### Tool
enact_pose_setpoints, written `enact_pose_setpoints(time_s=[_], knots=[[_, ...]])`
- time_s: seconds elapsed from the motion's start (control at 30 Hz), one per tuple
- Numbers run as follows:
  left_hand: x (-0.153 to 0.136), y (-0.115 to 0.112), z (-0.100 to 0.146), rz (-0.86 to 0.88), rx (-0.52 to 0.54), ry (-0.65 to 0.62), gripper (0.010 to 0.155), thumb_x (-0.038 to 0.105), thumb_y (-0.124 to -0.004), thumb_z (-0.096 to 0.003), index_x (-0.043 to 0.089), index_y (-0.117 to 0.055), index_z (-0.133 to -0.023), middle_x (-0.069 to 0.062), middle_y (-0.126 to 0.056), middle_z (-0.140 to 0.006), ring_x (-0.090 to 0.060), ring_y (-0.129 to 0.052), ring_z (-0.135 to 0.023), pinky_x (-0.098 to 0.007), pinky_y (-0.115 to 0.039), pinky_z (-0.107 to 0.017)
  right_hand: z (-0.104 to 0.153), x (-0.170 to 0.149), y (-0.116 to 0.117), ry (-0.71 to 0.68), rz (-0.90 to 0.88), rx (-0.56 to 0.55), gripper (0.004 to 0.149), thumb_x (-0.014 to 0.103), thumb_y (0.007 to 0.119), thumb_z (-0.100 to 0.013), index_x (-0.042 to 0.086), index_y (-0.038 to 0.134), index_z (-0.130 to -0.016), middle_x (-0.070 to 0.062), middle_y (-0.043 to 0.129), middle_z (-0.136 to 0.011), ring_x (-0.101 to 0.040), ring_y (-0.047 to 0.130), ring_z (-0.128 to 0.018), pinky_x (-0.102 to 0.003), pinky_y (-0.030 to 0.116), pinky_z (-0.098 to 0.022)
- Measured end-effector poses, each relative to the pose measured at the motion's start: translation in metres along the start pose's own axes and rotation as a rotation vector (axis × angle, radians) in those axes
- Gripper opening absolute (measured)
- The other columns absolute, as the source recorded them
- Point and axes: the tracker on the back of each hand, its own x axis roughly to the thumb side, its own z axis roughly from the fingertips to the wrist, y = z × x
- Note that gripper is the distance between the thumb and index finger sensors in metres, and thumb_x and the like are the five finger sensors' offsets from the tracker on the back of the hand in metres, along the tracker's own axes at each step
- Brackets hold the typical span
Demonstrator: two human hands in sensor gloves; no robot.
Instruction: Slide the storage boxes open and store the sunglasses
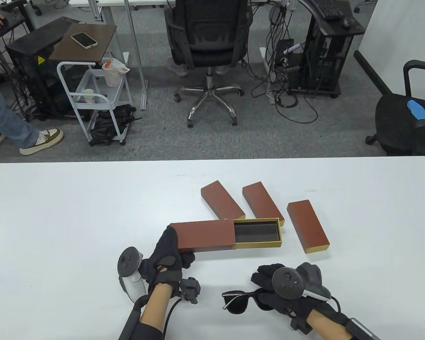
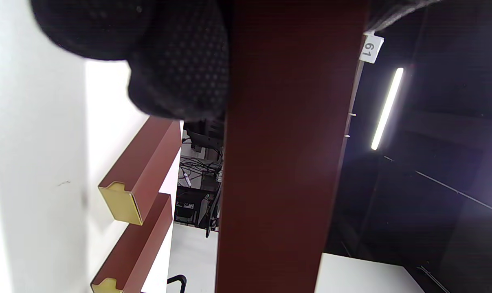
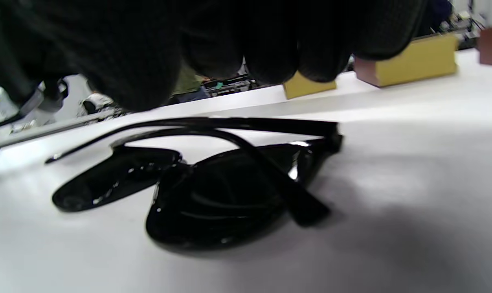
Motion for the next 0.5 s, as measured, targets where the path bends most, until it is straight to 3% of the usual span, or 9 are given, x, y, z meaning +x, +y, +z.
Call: enact_pose_setpoints(time_s=[0.17, 0.5], knots=[[-0.004, 0.004, -0.001, -0.009, 0.019, 0.009, 0.077, 0.066, -0.057, -0.0502, 0.015, -0.050, -0.108, -0.008, -0.094, -0.069, -0.016, -0.099, -0.038, -0.042, -0.084, -0.030, -0.004, 0.019, 0.009, -0.048, 0.169, 0.027, 0.046, 0.041, 0.090, -0.030, 0.030, 0.085, -0.073, -0.005, 0.089, -0.082, -0.033, 0.088, -0.071, -0.050, 0.076, -0.055], [-0.010, 0.011, -0.005, 0.012, 0.031, 0.032, 0.078, 0.065, -0.057, -0.0502, 0.015, -0.049, -0.109, -0.008, -0.093, -0.070, -0.017, -0.099, -0.039, -0.043, -0.084, -0.031, -0.008, 0.020, 0.016, -0.027, 0.222, 0.026, 0.040, 0.036, 0.091, -0.030, 0.027, 0.088, -0.069, -0.006, 0.097, -0.069, -0.030, 0.096, -0.058, -0.048, 0.081, -0.047]])
